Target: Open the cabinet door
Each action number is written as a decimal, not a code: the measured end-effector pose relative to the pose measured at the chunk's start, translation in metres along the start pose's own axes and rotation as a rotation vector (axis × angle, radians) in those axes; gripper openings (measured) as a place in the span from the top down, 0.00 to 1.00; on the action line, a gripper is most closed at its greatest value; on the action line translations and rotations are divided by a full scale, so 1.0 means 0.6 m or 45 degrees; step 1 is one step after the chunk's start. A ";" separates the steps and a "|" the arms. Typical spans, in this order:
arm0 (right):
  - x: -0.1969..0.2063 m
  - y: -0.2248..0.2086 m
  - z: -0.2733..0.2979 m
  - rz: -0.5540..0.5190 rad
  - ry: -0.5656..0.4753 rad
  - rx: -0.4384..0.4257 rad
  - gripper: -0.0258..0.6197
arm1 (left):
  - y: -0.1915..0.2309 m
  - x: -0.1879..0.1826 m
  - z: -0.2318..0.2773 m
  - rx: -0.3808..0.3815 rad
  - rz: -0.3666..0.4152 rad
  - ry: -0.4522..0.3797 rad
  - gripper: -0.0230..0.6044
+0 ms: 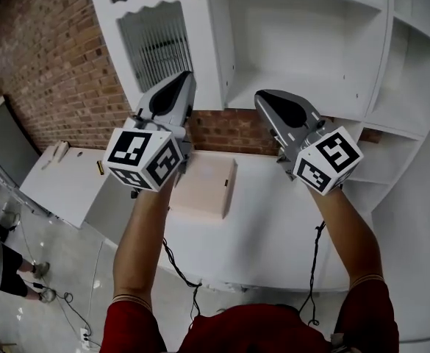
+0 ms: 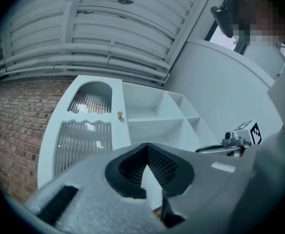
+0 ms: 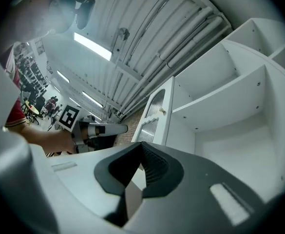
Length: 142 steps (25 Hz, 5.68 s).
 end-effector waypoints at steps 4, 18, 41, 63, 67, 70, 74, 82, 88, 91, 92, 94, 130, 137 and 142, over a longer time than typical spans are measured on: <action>-0.022 -0.001 0.024 -0.011 0.015 0.023 0.94 | 0.036 -0.027 0.032 0.010 0.015 -0.004 0.96; -0.033 -0.037 0.055 0.037 0.073 0.111 0.94 | 0.105 -0.084 0.122 -0.062 0.079 -0.007 0.91; -0.022 -0.126 0.006 -0.069 0.079 0.011 0.94 | 0.126 -0.146 0.245 -0.305 0.269 0.041 0.75; -0.023 -0.119 -0.025 -0.054 0.102 0.054 0.94 | 0.132 -0.164 0.226 -0.252 0.185 0.010 0.83; -0.028 -0.108 -0.029 -0.056 0.099 0.051 0.94 | 0.128 -0.172 0.208 -0.228 0.170 0.006 0.84; -0.028 -0.104 -0.031 -0.052 0.093 0.048 0.94 | 0.125 -0.175 0.193 -0.215 0.161 -0.008 0.84; -0.028 -0.093 -0.029 -0.043 0.090 0.044 0.94 | 0.123 -0.185 0.166 -0.201 0.168 -0.023 0.84; -0.034 -0.059 -0.007 -0.021 0.074 0.014 0.94 | 0.128 -0.215 0.092 -0.146 0.134 -0.080 0.84; -0.042 -0.036 0.003 -0.017 0.054 0.006 0.94 | 0.133 -0.231 0.041 -0.097 0.106 -0.100 0.84; -0.049 -0.023 0.006 -0.017 0.043 0.006 0.94 | 0.137 -0.240 0.014 -0.073 0.111 -0.102 0.84; -0.051 -0.019 0.008 -0.015 0.041 0.006 0.94 | 0.139 -0.243 0.005 -0.064 0.108 -0.104 0.83; -0.052 -0.012 0.013 -0.011 0.041 0.006 0.94 | 0.146 -0.248 -0.011 -0.049 0.094 -0.112 0.83; -0.062 0.127 0.085 -0.002 0.060 -0.012 0.94 | 0.308 -0.279 -0.276 -0.181 0.055 -0.187 0.88; -0.067 0.155 0.084 -0.007 0.077 -0.007 0.94 | 0.357 -0.276 -0.320 -0.265 0.010 -0.209 0.89; -0.064 0.165 0.101 -0.004 0.097 -0.013 0.94 | 0.401 -0.269 -0.334 -0.347 0.016 -0.173 0.92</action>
Point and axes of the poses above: the fingertips, and each gripper's own axes: z forward along the fingers, y to its left, x out of its underside, the point moved 8 cm from there along -z, backward along the fingers, and after that the axes turned 6 degrees about y, right-handed, at the moved point
